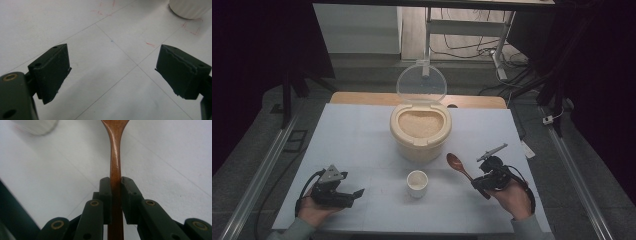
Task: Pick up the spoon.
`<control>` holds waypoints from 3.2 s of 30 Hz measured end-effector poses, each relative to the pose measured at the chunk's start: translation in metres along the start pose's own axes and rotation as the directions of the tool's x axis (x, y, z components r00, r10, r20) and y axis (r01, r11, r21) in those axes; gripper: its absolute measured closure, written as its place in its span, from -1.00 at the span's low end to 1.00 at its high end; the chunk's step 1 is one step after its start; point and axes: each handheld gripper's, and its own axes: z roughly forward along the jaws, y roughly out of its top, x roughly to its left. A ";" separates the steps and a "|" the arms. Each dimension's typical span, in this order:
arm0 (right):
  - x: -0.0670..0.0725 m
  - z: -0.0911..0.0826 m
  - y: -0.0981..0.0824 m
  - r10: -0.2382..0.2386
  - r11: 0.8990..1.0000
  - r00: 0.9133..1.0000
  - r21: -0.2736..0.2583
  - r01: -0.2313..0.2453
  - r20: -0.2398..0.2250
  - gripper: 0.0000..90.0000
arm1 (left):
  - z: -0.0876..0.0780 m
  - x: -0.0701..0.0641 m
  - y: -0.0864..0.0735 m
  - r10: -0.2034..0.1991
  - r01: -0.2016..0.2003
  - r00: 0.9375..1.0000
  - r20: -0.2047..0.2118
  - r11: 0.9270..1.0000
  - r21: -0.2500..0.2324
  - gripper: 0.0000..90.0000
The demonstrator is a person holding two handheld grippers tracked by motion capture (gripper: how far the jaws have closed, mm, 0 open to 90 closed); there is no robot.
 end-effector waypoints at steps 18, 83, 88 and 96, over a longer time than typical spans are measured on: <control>0.015 -0.027 0.004 -0.130 0.982 0.984 -0.150 0.111 -0.124 0.75 | 0.000 0.001 0.000 -0.003 0.003 1.000 0.000 1.000 0.002 -0.74; 0.072 0.008 0.083 -0.362 0.926 0.899 -0.210 0.315 -0.247 0.75 | -0.029 -0.018 0.051 0.120 -0.109 0.988 0.095 0.988 -0.111 -0.66; 0.074 0.011 0.083 -0.375 0.922 0.893 -0.204 0.330 -0.249 0.75 | -0.029 -0.030 0.069 0.176 -0.162 0.977 0.121 0.980 -0.118 -0.65; 0.079 0.014 0.085 -0.388 0.917 0.887 -0.203 0.344 -0.250 0.75 | -0.028 -0.051 0.109 0.270 -0.251 0.947 0.175 0.960 -0.120 -0.66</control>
